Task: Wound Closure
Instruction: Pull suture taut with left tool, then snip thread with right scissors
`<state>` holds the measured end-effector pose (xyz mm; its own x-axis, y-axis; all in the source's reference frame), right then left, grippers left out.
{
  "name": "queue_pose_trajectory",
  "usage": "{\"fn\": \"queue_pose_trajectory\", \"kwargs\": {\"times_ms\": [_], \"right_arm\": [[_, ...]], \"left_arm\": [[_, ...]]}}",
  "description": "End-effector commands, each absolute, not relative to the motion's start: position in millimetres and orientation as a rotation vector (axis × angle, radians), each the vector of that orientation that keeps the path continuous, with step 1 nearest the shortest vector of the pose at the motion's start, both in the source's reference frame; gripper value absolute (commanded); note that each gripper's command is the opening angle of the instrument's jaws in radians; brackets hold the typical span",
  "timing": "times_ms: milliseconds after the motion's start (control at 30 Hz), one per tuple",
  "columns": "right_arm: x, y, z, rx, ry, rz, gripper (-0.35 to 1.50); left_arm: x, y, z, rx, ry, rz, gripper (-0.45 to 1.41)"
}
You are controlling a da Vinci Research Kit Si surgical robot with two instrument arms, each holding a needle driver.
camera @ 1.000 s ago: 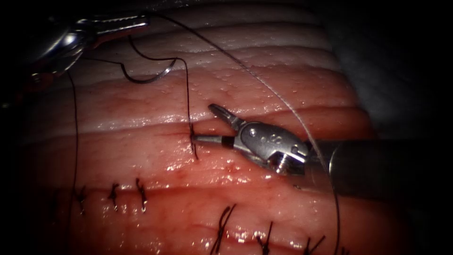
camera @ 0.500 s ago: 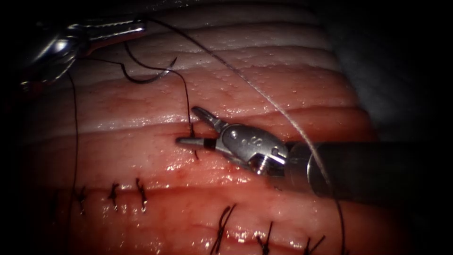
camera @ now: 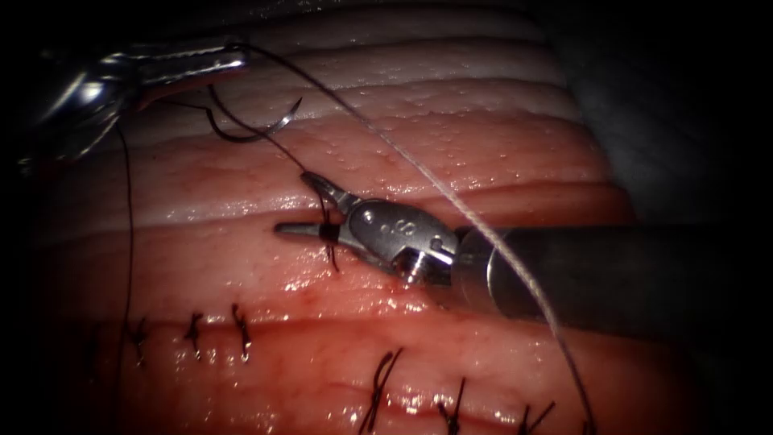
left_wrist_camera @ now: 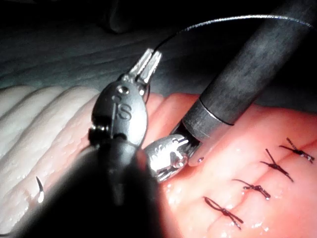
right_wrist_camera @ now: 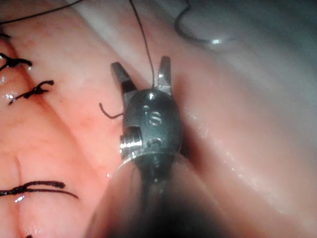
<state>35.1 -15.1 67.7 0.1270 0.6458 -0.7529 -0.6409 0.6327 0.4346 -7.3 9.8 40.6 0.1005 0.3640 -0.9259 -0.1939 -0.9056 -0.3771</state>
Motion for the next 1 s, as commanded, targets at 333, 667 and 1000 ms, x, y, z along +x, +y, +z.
{"fn": "queue_pose_trajectory", "kwargs": {"times_ms": [333, 667, 1000], "right_arm": [[37.0, -14.6, 68.6, -0.01, 1.107, 0.925, 1.03], [37.8, -14.2, 69.2, -0.019, 1.109, 0.914, 0.98], [38.5, -13.7, 69.9, -0.035, 1.106, 0.901, -0.35]], "left_arm": [[-9.3, 9.5, 40.2, -2.003, -0.179, 1.86, -0.45], [-9.6, 9.2, 40.2, -2.006, -0.18, 1.865, -0.45], [-9.7, 8.8, 40.2, -2.018, -0.188, 1.866, -0.45]]}}
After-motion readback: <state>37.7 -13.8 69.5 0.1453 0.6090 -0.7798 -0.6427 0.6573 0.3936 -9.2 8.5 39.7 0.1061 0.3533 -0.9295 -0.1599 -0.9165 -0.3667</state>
